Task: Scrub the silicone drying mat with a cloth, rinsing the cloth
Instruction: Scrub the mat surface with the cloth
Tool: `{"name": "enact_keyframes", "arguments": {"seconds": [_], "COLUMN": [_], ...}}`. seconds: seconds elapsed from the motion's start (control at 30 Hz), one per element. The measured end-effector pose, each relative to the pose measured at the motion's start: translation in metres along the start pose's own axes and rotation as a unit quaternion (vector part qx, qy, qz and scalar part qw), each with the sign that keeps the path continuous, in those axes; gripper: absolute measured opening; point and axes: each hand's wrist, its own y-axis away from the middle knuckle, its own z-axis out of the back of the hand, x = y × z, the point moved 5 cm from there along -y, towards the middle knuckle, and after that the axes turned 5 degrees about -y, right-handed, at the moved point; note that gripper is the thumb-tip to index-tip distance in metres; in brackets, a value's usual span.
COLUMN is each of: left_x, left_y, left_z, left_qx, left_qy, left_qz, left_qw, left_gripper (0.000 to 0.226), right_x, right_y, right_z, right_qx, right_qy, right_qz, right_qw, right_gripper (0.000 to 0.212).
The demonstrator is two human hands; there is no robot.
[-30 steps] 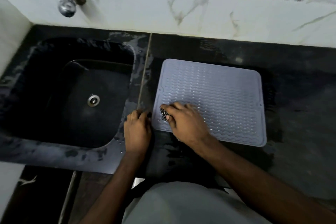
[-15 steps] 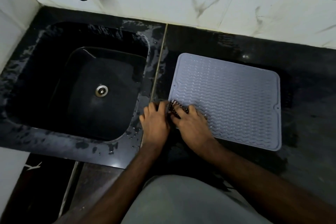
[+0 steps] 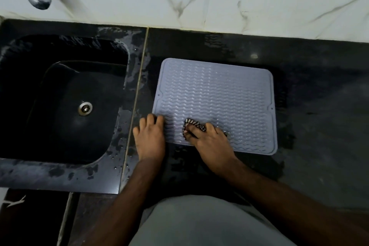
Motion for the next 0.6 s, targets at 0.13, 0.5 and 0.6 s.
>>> {"name": "enact_keyframes", "arguments": {"seconds": [0.13,0.5,0.6], "left_x": [-0.007,-0.098,-0.118], "left_y": [-0.008,0.001,0.002], "left_z": [0.011,0.002,0.002], "left_qx": [-0.008,-0.044,-0.043], "left_qy": [0.020,0.349,0.243], "left_qz": [0.030,-0.040,-0.022], "left_qw": [0.999,0.935,0.969], "left_gripper": [0.022,0.030,0.053], "right_x": [-0.014,-0.045,-0.064], "right_y": [0.012,0.032,0.045], "right_z": [0.001,0.005,0.003], "right_qx": [0.008,-0.016,-0.016], "right_qy": [-0.040,-0.083,-0.070], "right_qz": [-0.014,-0.041,-0.048], "right_qw": [0.999,0.996,0.996], "right_gripper": [0.043,0.027,0.028]}}
